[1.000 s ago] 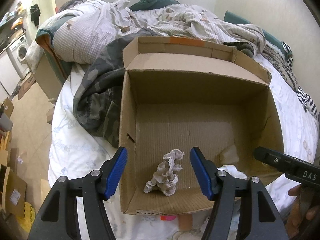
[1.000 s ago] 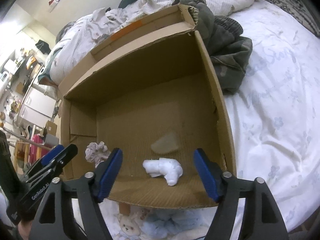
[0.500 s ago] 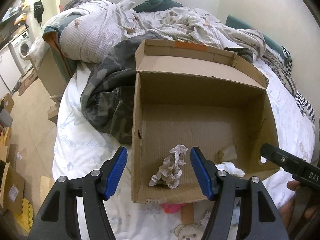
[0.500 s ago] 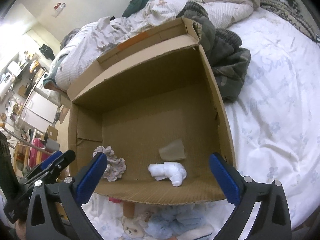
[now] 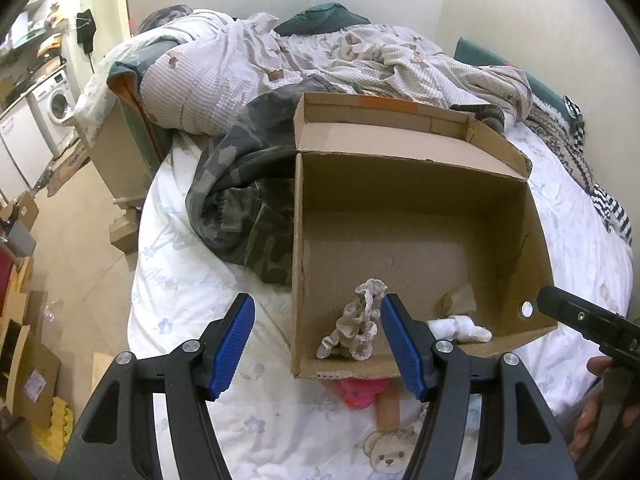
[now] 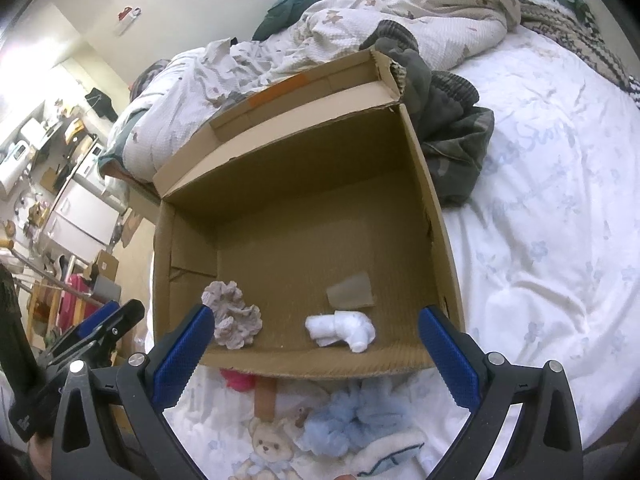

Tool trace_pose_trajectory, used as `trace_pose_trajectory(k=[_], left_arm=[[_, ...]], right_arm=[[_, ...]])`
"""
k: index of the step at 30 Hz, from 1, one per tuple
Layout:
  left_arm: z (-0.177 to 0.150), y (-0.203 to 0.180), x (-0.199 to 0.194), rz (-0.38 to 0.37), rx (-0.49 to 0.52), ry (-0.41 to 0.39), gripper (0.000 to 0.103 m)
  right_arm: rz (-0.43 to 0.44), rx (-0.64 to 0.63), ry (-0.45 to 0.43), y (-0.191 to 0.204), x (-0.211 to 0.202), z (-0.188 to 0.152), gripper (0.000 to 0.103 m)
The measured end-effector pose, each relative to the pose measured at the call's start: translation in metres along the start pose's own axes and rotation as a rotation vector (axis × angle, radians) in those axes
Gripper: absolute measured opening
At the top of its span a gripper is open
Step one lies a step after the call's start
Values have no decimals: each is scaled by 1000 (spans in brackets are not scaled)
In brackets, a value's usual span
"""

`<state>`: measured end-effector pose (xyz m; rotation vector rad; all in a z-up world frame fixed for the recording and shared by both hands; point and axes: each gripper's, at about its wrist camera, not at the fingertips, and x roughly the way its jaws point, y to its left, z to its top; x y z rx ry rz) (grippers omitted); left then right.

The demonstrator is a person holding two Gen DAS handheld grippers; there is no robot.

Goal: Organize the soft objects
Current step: 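Withdraw both tools from the box toward the remaining items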

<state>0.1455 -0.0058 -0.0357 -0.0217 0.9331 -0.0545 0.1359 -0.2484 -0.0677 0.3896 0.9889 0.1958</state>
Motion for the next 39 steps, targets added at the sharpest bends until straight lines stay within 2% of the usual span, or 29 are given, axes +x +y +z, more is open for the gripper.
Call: trace_pose_trajectory(k=[7, 20, 33, 39], left_arm=[[-7, 1, -9, -11, 6, -10, 62], [-28, 2, -8, -9, 11, 47, 62], [-39, 3, 4, -20, -22, 112, 62], [-40, 7, 8, -17, -42, 135, 62]], right_arm=[[-49, -64, -26, 6, -13, -8, 103], [-54, -67, 68, -16, -19, -26, 103], [-26, 46, 240, -46, 6, -39, 103], [-76, 15, 410, -40, 48, -57, 103]])
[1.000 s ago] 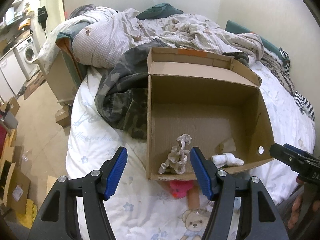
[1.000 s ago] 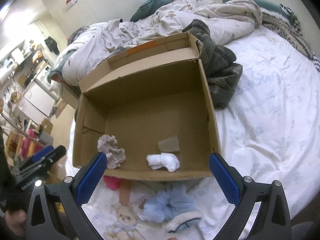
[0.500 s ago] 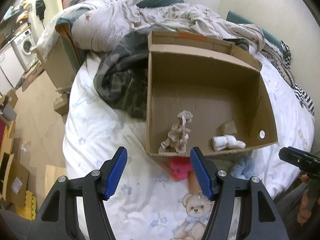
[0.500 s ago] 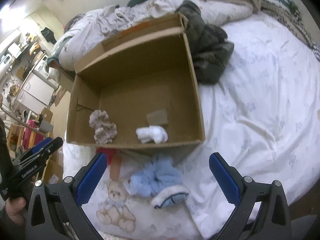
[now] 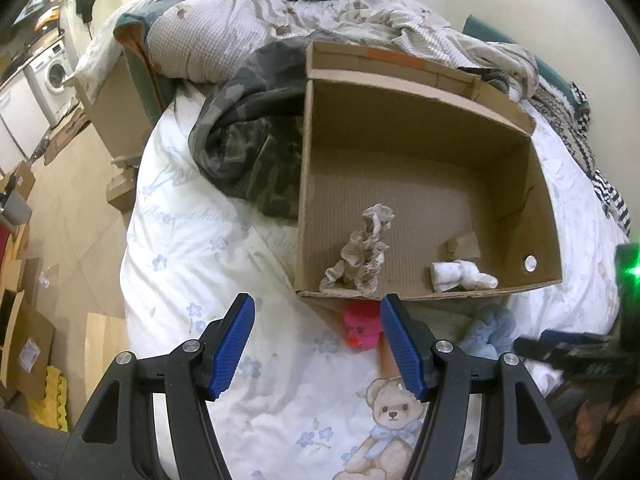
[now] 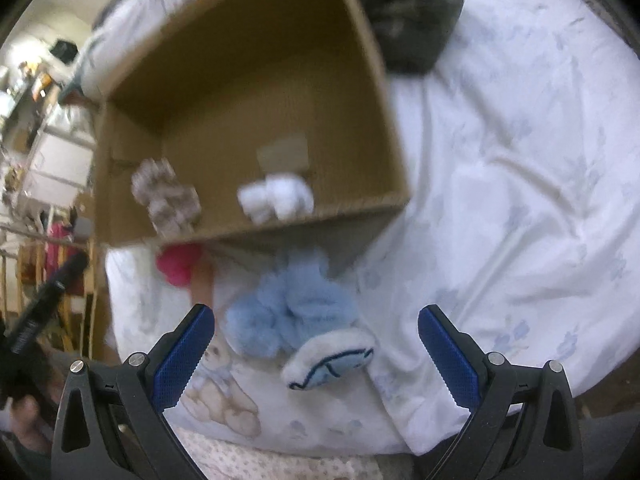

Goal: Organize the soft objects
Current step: 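Grasp the light-blue fluffy scrunchie with the right tool while the left tool grasps the pink duck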

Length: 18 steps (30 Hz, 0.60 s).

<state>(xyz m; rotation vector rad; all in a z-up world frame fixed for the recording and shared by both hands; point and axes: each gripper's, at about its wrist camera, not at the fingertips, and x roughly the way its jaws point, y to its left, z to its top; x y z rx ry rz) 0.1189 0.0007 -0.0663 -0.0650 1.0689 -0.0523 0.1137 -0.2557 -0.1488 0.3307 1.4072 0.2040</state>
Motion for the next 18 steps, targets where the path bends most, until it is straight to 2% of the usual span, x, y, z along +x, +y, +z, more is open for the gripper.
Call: trace_pose_trajectory(k=[5, 8, 10, 11, 13, 14, 18], left_arm=[[1, 14, 3, -10, -61, 24, 62], [-1, 19, 5, -3, -72, 30, 62], [-1, 23, 5, -1, -81, 35, 62], [-1, 25, 6, -2, -87, 37, 62], [-1, 28, 7, -4, -99, 44, 62], [0, 30, 8, -6, -108, 52, 62], [2, 37, 10, -16, -145, 59, 62]], right_arm=[[-75, -97, 97, 24, 38, 2, 103], [-88, -121, 145, 30, 55, 3, 103], [-89, -149, 139, 35, 56, 3, 89], [-82, -156, 129, 36, 53, 3, 73], [-79, -158, 95, 36, 43, 1, 50], [-67, -150, 66, 34, 34, 1, 34], [61, -92, -10, 22, -3, -5, 29]])
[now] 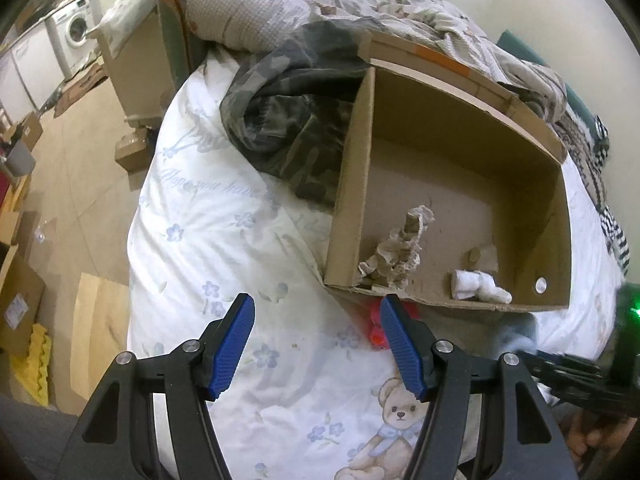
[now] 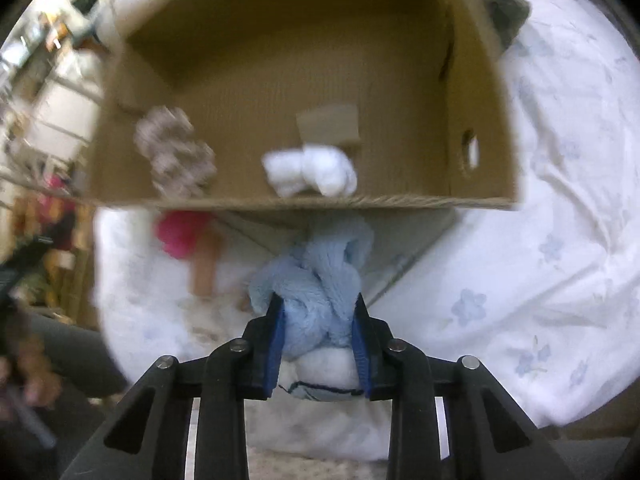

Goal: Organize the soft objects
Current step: 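Grasp the light-blue fluffy scrunchie with the right tool while the left tool grasps the pink duck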

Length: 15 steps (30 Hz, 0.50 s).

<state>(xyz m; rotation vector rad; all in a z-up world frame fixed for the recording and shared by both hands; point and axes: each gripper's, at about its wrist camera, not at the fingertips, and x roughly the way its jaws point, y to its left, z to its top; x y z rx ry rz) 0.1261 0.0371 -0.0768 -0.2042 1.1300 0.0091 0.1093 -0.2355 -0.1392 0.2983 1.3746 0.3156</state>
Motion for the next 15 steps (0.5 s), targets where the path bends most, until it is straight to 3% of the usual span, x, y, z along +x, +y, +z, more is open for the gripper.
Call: trace_pose_trajectory(k=[6, 11, 15], left_arm=[[0, 0, 17, -20, -38, 61, 62], [-4, -13, 33, -29, -11, 98, 62], [-13, -35, 52, -51, 71, 152, 62]], right_arm=[[175, 47, -102, -14, -39, -6, 25], [179, 26, -158, -11, -54, -1, 23], [168, 6, -131, -7, -41, 5, 22]])
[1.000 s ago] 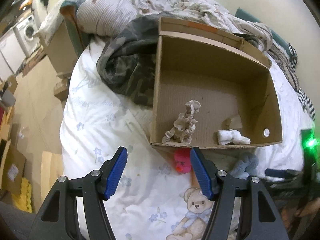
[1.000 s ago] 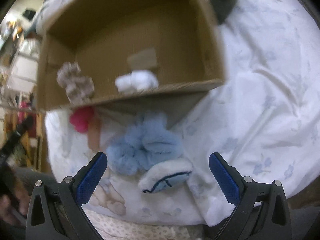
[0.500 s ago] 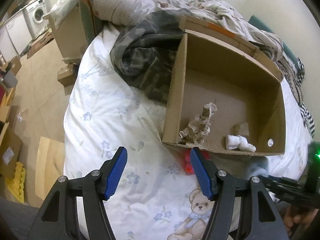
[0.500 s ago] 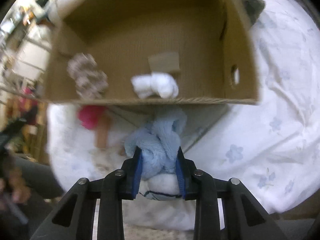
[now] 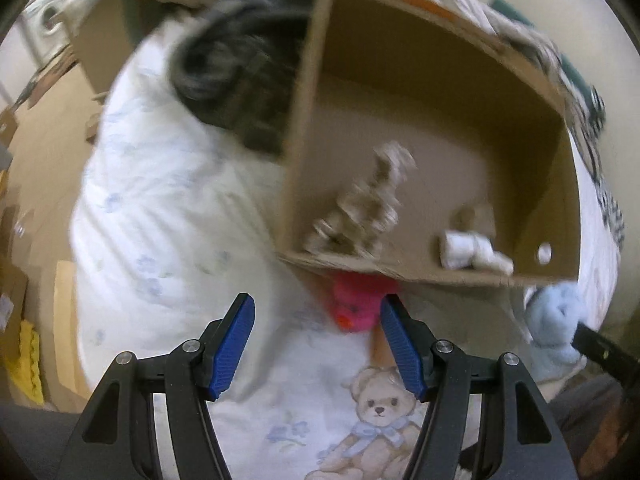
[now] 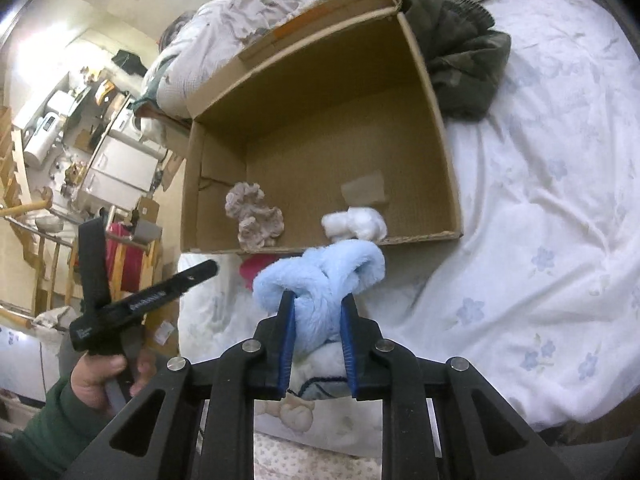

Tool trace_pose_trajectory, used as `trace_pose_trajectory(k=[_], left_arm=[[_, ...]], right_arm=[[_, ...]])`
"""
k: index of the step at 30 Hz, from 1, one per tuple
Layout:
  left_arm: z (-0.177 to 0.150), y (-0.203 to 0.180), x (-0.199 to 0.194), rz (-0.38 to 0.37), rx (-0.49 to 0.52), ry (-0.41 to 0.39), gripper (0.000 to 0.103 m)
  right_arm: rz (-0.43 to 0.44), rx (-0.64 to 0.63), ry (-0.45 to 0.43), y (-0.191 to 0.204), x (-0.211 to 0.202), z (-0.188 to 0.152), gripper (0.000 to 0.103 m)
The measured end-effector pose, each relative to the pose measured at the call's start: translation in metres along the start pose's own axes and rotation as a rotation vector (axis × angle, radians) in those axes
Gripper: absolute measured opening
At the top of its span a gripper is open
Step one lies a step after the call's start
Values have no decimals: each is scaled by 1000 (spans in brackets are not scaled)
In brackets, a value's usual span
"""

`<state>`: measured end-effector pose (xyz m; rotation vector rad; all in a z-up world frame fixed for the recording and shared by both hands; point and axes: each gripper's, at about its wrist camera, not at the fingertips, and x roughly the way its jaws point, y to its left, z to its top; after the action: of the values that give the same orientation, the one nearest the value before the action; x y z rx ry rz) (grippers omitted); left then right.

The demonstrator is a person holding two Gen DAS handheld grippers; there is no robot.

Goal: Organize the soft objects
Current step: 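Grasp the light-blue fluffy scrunchie with the right tool while the left tool grasps the pink duck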

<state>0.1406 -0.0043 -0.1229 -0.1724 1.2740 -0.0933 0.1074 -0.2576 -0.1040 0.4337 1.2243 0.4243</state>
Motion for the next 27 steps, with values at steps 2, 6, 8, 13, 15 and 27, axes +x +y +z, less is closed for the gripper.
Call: trace_pose_trajectory(k=[2, 6, 8, 13, 15, 27], left_arm=[[0, -10, 12, 7, 36, 22, 62], [5, -17, 26, 7, 58, 32, 62], [7, -18, 32, -4, 62, 39, 62], [12, -17, 43, -41, 61, 63, 52], [11, -18, 49, -46, 66, 87, 47], [1, 1, 40, -39, 37, 100, 26]], right_arm=[[-5, -13, 11, 4, 4, 0, 22], [-10, -31, 14, 9, 9, 2, 22], [-15, -37, 19, 6, 4, -1, 22], [-28, -43, 25, 4, 5, -2, 22], [-29, -46, 27, 6, 6, -2, 22], [-40, -71, 32, 11, 9, -3, 22]])
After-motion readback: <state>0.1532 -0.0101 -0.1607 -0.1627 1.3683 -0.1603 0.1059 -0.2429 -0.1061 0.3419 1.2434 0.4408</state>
